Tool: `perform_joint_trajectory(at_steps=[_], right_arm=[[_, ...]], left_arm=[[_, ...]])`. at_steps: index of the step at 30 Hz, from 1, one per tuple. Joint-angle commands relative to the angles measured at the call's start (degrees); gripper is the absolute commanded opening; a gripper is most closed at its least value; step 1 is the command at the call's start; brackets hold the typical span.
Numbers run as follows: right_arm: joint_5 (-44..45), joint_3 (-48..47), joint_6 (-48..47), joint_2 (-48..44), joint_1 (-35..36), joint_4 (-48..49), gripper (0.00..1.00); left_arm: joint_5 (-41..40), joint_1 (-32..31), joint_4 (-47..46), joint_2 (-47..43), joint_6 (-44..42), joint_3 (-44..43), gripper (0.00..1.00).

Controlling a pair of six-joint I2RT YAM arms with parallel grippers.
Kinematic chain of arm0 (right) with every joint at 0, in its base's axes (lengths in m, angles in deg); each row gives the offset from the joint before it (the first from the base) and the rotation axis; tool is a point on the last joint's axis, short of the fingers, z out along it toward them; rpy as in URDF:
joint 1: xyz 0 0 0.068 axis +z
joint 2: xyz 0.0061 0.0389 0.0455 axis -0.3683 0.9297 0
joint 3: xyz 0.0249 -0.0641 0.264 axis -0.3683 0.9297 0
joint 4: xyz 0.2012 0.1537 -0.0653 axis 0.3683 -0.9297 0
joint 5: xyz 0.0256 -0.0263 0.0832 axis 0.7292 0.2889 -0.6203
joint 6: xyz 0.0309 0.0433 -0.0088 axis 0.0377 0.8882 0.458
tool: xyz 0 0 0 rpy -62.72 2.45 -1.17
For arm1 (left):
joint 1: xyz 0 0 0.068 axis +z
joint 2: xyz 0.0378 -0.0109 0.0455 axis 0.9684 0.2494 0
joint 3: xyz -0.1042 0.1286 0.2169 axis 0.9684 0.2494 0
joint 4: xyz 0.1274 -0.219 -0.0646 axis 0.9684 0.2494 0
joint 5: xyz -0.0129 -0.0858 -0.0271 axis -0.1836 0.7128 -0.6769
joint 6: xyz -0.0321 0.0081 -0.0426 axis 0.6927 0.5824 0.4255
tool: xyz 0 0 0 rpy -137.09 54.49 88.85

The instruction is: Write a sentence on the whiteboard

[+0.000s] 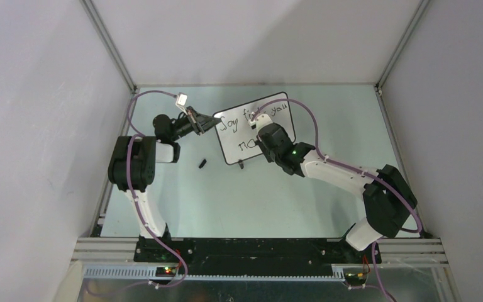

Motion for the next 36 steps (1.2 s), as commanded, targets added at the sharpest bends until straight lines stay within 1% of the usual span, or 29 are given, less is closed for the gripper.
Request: perform_joint_trajectory(at_steps=[1,8,19,36], right_arm=[[1.16,-0.10,0.07,0.12,0.17,-0.66,0.00],[0.41,0.12,-0.14,-0.26,-0.52,1.27,0.00],[0.37,-2.70,0.20,0.30,-2.44,1.58,0.00],[0.78,-4.47,-0.72,-0.01,-2.41,3.12,0.00]], left_arm=[[1.45,0.24,-2.20,-1.83,-2.40,0.41,0.00],[1.50,0.24,-2.22,-1.84,-2.40,0.46,0.00],[1.49,0.29,-2.20,-1.68,-2.31,0.30,0.00],[1.57,0.24,-2.22,-1.68,-2.31,0.28,0.00]])
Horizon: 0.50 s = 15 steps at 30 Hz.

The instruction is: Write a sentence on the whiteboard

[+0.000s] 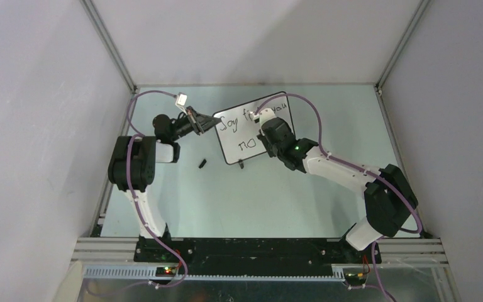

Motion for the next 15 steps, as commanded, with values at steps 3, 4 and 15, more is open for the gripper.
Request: perform_joint_trajectory(at_steps=[3,4,15], right_arm=[[1.90,-2.99,-0.84,-0.33,-0.38,3.54,0.00],[1.93,-3.00,-0.86,-0.41,-0.40,3.57,0.00],[1.76,-3.09,-0.12,0.51,-0.46,0.38,0.00]], left_arm=[[1.56,0.25,-2.22,-1.66,-2.29,0.28,0.00],[1.57,0.22,-2.20,-1.68,-2.29,0.32,0.00],[1.49,0.20,-2.22,-1.79,-2.29,0.39,0.00]])
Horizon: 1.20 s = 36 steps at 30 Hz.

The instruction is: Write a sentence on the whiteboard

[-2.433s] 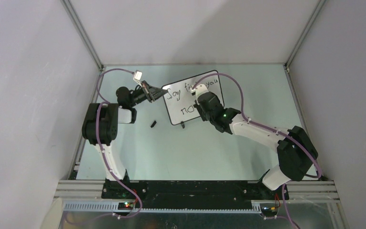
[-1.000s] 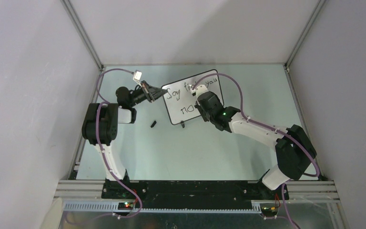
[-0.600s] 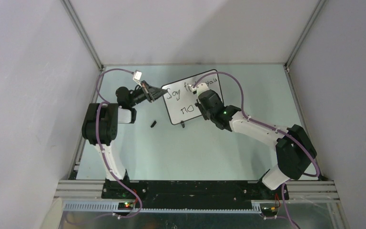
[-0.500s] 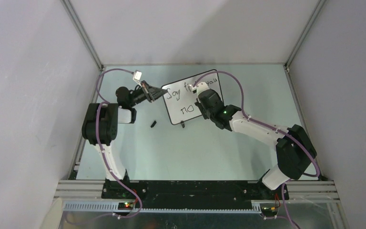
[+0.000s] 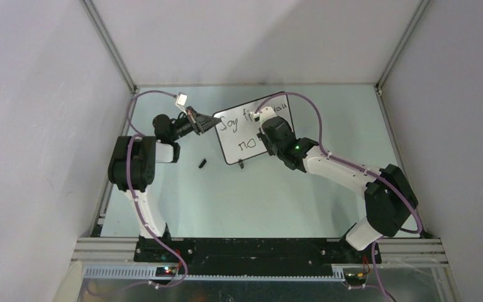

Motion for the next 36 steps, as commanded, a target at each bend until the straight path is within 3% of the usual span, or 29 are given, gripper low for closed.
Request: perform_joint_trajectory(at_steps=[1,19,36], right_arm=[[1.28,-2.52,0.54,0.62,-0.26,-1.15,0.00],[0.89,2.60,1.88,-1.46,-0.12,-2.33,0.00],[0.39,-1.33,1.01,-0.50,-2.66,-0.06,0.00]], left_arm=[[1.44,0.20,-2.20,-1.80,-2.29,0.37,0.00],[1.51,0.24,-2.21,-1.88,-2.39,0.45,0.00],[1.57,0.21,-2.18,-1.75,-2.30,0.29,0.00]])
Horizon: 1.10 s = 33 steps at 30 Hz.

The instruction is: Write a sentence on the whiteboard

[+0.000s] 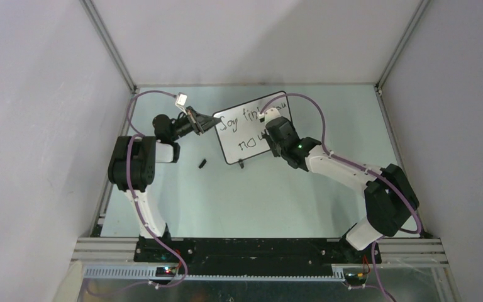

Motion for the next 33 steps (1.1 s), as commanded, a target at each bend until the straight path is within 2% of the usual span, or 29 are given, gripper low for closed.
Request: perform_joint_trajectory(at_steps=[1,23,30,33], right_arm=[[0.83,-2.97,-0.11,-0.66,-0.81,2.49,0.00],[1.84,-4.17,-0.85,-1.19,-1.03,3.79,0.00],[2.06,0.64,-0.44,-8.54,-0.60,6.56,0.00],[1.15,3.94,-0.38,-13.46,-0.85,8.97,0.00]], left_arm=[[1.60,0.16,-2.15,-1.75,-2.25,0.28,0.00],[1.65,0.18,-2.13,-1.53,-2.07,0.01,0.00],[1.66,0.28,-2.62,-1.36,-1.44,0.00,0.00],[1.43,0.44,-3.58,-1.44,-0.98,0.32,0.05]])
